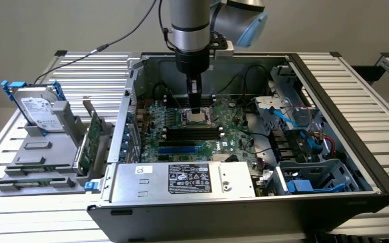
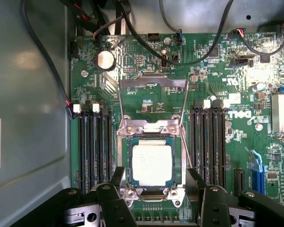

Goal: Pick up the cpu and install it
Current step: 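Place the cpu into insertion slot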

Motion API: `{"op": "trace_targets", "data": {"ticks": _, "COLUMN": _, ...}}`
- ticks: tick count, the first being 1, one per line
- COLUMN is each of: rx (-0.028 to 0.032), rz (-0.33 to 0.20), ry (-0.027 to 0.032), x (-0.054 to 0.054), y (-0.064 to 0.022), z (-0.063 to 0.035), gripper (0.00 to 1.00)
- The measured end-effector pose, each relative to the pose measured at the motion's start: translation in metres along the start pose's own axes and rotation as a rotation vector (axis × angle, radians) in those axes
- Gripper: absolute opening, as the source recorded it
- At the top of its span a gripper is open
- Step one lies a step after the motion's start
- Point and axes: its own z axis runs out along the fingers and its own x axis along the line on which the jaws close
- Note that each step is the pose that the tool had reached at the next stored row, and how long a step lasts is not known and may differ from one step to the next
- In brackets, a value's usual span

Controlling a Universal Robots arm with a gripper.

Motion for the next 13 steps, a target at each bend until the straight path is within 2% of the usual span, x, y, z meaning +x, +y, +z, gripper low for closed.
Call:
{"op": "trace_targets", "data": {"ticks": 7, "rx": -0.0014, "rz": 0.001, "ry": 0.0035, "x": 0.000, "y": -0.0012, "z": 0.0126, "gripper": 0.62}}
{"op": "trace_targets", "data": {"ticks": 13, "rx": -0.0023, "rz": 0.001, "ry": 0.0144, "x": 0.000, "y": -0.0022, "z": 0.0233, "gripper": 0.62}}
